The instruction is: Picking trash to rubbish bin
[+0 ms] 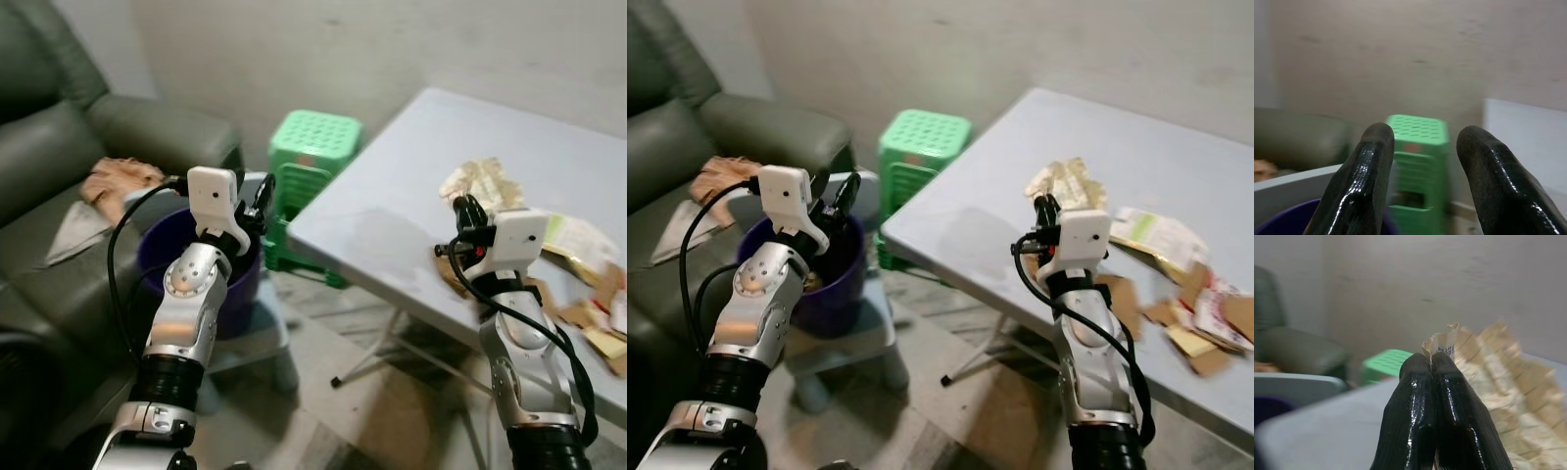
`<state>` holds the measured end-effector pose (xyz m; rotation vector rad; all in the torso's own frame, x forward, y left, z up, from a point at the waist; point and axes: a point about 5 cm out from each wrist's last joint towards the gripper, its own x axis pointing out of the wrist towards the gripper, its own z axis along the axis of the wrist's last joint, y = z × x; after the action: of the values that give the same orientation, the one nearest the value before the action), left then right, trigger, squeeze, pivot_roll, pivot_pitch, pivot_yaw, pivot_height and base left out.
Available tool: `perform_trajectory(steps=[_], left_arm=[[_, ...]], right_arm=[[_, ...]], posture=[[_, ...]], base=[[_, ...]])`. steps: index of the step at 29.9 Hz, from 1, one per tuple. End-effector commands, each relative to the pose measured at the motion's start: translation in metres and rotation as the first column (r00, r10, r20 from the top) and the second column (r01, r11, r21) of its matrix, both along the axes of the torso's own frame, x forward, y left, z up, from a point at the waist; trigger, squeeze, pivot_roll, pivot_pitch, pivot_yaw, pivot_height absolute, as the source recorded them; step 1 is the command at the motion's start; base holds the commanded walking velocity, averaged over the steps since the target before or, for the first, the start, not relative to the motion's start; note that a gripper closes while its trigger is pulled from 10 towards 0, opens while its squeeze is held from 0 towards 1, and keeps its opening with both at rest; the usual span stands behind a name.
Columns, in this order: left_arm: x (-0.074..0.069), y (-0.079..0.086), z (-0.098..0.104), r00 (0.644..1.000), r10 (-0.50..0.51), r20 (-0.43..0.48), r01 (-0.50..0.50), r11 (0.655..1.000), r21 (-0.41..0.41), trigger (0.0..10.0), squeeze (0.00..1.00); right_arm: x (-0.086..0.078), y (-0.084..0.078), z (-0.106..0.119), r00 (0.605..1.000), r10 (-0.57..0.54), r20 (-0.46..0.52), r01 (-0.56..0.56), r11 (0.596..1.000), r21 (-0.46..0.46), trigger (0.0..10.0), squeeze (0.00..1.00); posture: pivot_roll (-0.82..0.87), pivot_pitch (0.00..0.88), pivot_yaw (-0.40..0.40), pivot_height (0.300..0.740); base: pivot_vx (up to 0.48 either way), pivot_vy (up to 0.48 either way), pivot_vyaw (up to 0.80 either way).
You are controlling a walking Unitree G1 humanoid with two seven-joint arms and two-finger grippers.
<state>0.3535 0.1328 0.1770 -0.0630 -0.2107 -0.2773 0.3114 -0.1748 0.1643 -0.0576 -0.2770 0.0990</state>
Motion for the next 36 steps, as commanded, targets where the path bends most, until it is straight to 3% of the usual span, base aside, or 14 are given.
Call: perform_trajectory(steps=[1, 27, 31, 36], left_arm=[[0.001, -0.001, 0.001, 1.0, 0.003, 0.005, -0.004, 1.0, 0.014, 10.0, 0.0], [-0.008, 0.005, -0.008, 0.996, 0.091, -0.003, -0.091, 0.994, 0.055, 10.0, 0.0], [-0.013, 0.007, -0.013, 0.996, 0.089, -0.013, -0.088, 0.994, 0.07, 10.0, 0.0], [-0.015, 0.01, -0.013, 0.995, 0.1, -0.019, -0.099, 0.994, 0.041, 10.0, 0.0]], right_arm=[[-0.001, -0.003, 0.002, 1.0, -0.003, 0.005, 0.003, 1.0, -0.005, 10.0, 0.0], [0.008, 0.008, 0.003, 0.993, 0.112, -0.033, -0.113, 0.993, -0.03, 10.0, 0.0], [0.008, 0.011, 0.003, 0.987, 0.156, -0.031, -0.155, 0.988, 0.008, 10.0, 0.0], [0.01, 0.013, 0.002, 0.984, 0.174, -0.045, -0.175, 0.984, -0.012, 10.0, 0.0]], posture=[[-0.07, 0.034, -0.027, 0.74], [-0.01, 0.031, -0.104, 0.74], [0.0, 0.037, -0.114, 0.74], [0.01, 0.04, -0.122, 0.74]], base=[[0.0, 0.0, 0.8], [0.0, 0.0, 0.8], [0.0, 0.0, 0.0], [0.0, 0.0, 0.0]])
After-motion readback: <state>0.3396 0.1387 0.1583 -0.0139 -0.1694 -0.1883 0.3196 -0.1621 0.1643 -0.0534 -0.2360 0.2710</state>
